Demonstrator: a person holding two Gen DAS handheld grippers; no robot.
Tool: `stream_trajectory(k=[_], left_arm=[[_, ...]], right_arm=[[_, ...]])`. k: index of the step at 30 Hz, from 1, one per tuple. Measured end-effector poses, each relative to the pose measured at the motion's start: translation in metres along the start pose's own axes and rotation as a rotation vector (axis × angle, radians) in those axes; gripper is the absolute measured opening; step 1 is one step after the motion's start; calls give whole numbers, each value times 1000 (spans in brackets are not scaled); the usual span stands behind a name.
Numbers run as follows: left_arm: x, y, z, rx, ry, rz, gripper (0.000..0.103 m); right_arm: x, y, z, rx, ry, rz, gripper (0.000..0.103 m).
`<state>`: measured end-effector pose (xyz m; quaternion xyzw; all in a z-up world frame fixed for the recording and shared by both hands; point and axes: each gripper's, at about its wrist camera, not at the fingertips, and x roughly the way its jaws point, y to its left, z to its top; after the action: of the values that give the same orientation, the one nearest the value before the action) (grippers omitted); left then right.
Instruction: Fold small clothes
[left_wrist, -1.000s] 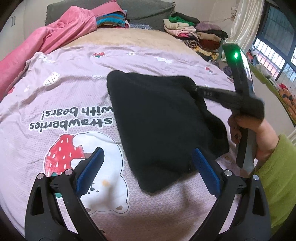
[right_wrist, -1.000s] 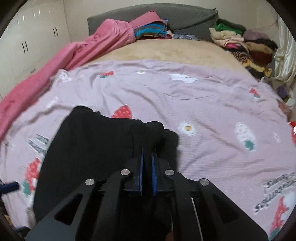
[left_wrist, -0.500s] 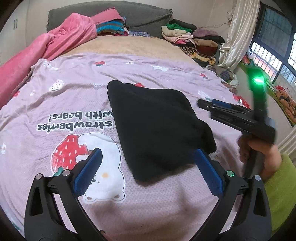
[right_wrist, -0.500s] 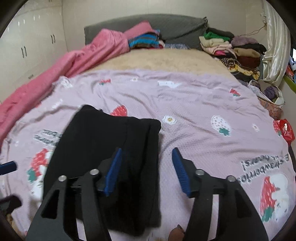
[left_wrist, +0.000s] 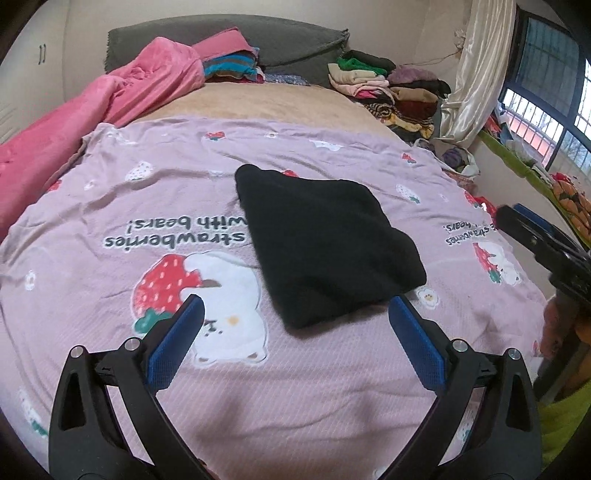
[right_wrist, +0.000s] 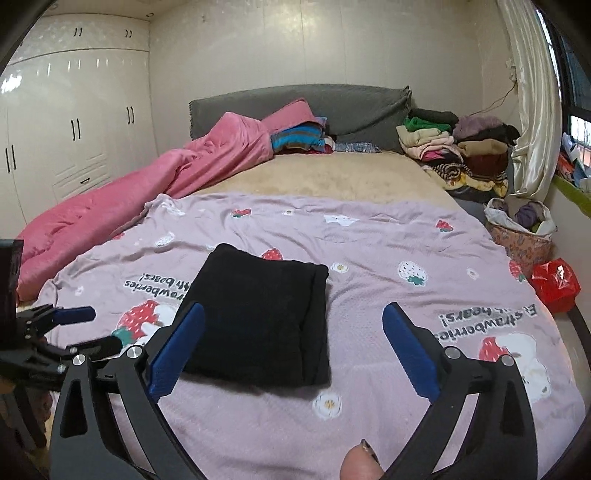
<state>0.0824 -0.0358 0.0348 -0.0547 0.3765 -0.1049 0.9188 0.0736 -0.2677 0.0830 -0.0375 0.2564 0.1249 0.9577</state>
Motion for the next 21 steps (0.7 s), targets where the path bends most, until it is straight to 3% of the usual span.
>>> stream_trajectory(k=[12,21], left_arm=[[-38,15,-27,26,-42,29,93],[-47,21,-58,51,-84,71,93]], right_arm=[[-44,26,-53,0,8,-19,98],[-60,35,-92,3,-29,-85,98]])
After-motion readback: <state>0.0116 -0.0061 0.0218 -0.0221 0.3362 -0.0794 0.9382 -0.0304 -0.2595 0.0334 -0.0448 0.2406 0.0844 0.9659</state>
